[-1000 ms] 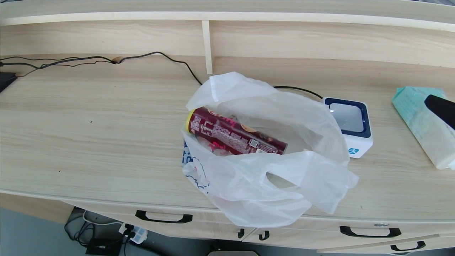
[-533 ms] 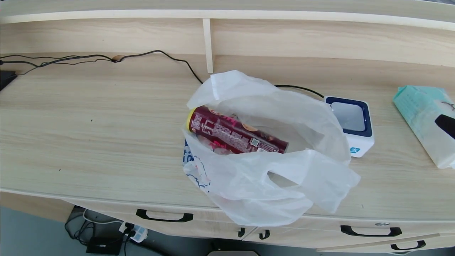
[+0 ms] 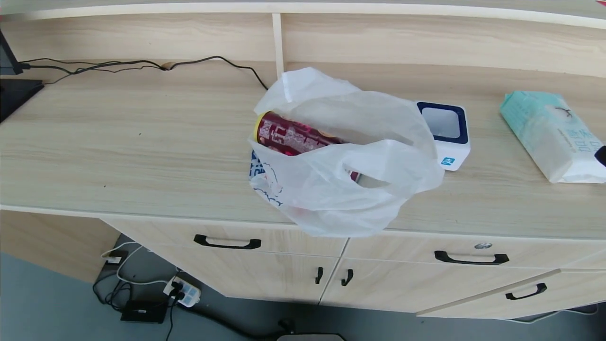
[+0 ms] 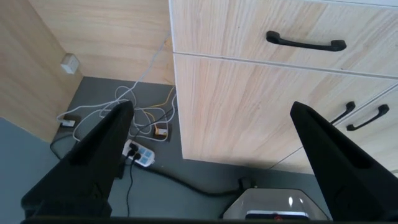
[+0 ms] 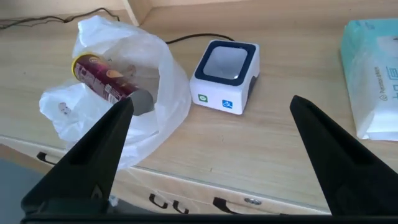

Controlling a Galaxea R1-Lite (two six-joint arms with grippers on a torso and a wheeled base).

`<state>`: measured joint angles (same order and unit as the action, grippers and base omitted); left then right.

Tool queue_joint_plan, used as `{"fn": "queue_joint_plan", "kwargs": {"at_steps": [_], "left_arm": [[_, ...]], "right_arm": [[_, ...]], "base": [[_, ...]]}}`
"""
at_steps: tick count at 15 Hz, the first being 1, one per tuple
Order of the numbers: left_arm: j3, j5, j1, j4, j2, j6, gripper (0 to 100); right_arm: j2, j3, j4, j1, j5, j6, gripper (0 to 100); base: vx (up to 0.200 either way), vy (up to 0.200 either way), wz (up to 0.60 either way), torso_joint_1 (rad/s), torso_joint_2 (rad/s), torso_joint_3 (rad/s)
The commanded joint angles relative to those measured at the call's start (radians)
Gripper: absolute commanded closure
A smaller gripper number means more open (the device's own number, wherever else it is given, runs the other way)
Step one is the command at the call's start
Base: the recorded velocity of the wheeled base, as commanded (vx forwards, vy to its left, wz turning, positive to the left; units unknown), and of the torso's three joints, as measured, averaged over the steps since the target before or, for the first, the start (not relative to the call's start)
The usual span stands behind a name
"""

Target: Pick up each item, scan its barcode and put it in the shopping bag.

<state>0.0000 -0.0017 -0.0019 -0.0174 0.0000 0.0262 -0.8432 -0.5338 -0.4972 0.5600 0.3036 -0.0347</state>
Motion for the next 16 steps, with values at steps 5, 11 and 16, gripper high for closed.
{"fn": "queue_joint_plan", "kwargs": {"at_steps": [5, 11, 16], "left_arm": [[0.0, 0.0, -0.001, 0.001, 0.002, 0.001, 0], [0.0, 0.0, -0.001, 0.001, 0.0, 0.001, 0], [0.0, 0.0, 0.0, -0.001, 0.0, 0.0, 0]], "right_arm": [[-0.016, -0.014, 0.043, -0.094, -0.008, -0.013, 0], [-0.143, -0.222, 0.31, -0.295, -0.21, -0.011, 0], [-0.439, -0.4, 0.332, -0.566, -0.469, 0.101, 0]], "base": [[0.0, -0.2, 0.0, 0.013, 0.01, 0.002], [0.0, -0.2, 0.0, -0.001, 0.0, 0.001], [0.0, 0.0, 0.0, 0.0, 0.0, 0.0]]}}
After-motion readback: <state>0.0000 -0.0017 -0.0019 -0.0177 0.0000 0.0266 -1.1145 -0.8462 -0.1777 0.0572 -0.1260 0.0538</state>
